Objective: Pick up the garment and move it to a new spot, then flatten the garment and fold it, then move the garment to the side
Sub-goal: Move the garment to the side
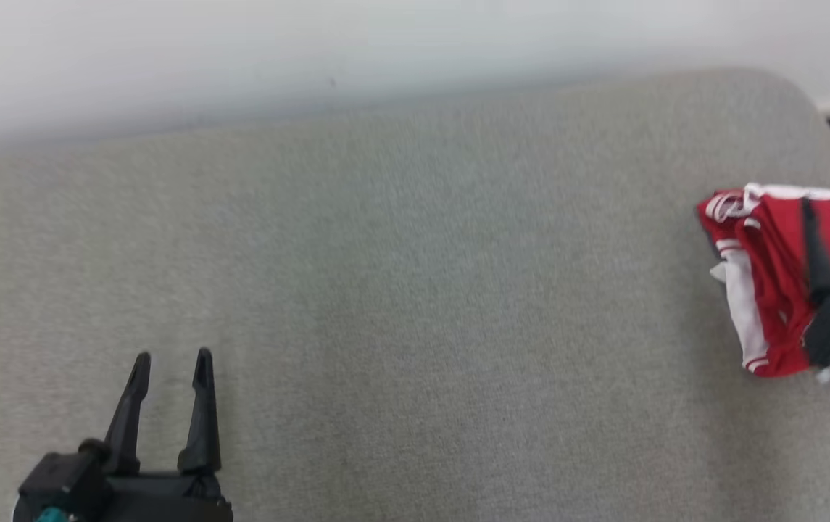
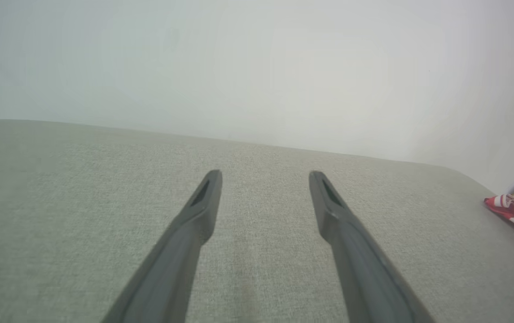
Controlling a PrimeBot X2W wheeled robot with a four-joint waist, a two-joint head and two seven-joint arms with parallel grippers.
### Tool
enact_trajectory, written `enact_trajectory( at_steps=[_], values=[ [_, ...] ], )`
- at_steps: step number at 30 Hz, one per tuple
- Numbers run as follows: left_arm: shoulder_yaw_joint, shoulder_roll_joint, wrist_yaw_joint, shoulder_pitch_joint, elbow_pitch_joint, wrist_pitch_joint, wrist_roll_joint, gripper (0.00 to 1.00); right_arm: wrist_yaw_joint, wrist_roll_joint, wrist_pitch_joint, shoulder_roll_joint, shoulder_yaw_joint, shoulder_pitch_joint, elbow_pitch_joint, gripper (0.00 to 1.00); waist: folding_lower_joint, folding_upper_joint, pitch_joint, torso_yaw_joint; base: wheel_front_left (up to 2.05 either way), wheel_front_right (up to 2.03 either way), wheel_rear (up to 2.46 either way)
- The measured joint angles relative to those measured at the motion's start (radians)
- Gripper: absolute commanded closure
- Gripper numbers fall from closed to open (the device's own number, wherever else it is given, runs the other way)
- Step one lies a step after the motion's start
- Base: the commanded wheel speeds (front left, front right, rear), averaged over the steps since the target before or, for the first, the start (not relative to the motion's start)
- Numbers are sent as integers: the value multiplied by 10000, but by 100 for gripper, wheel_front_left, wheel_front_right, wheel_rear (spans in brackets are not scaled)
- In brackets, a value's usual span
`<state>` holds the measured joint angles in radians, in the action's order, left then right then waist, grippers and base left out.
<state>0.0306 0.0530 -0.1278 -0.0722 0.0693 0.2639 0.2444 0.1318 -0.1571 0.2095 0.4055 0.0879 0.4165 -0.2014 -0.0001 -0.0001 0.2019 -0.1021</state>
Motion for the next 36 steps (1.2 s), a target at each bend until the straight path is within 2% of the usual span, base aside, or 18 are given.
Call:
enact_trajectory(
  at_steps=[6,7,12,17,24,36],
  values=[
    [104,-12,88,449,318,0,19,0,0,-384,-1149,-1271,-2,-1721,1152,0,-1,0,-877,252,0,0,0],
    [144,-23,100,580,408,0,-21,0,0,-522,-1622,-1555,-56,-2196,1283,0,-1,0,-1134,363,0,0,0],
    [282,-23,102,811,700,0,-75,0,0,-639,-2600,-2079,-426,-3178,1436,0,-2,-1,-1609,736,0,0,0],
    [451,-23,82,897,922,0,-82,0,0,-658,-3051,-2650,-564,-3955,1124,0,-1,-1,-1901,1172,0,0,0],
    [474,-23,48,1092,1108,0,-155,0,0,-681,-3513,-2924,-606,-4328,552,0,0,0,-2161,1541,0,0,0],
    [481,-25,73,1202,1085,0,-125,0,0,-685,-3657,-2945,-786,-4196,437,0,1,1,-2019,1382,0,0,0]
  ],
)
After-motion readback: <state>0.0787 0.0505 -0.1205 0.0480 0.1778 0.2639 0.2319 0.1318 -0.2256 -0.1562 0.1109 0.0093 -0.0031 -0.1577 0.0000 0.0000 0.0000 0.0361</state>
